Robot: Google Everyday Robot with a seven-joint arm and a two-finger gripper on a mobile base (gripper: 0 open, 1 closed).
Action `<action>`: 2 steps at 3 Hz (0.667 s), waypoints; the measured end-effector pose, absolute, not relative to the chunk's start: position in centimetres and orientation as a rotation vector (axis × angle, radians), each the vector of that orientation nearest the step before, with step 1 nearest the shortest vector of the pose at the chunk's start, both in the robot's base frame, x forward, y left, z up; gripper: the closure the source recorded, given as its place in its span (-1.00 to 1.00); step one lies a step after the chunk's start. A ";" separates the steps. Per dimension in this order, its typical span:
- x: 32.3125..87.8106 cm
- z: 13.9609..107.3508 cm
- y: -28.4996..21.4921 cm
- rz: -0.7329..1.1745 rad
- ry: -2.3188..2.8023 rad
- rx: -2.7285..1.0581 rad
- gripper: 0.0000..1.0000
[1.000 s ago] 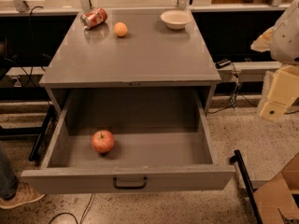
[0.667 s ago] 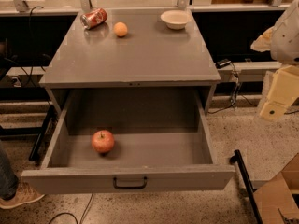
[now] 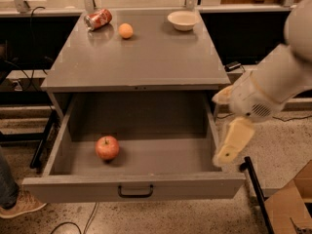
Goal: Pick apple from top drawer and place on counter
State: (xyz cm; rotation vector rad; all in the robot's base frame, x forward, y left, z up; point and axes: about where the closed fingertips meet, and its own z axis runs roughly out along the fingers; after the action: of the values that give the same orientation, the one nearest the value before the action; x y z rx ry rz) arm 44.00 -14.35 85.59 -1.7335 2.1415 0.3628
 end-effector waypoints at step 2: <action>45.0 80.2 -7.4 0.665 2.000 -1.516 -1.00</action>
Offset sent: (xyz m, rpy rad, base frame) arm -0.0048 0.0463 -0.0566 0.2095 0.0528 0.0043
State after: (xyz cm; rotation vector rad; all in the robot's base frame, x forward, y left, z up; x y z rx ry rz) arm 45.04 -7.44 80.17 -1.5164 1.9999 0.6650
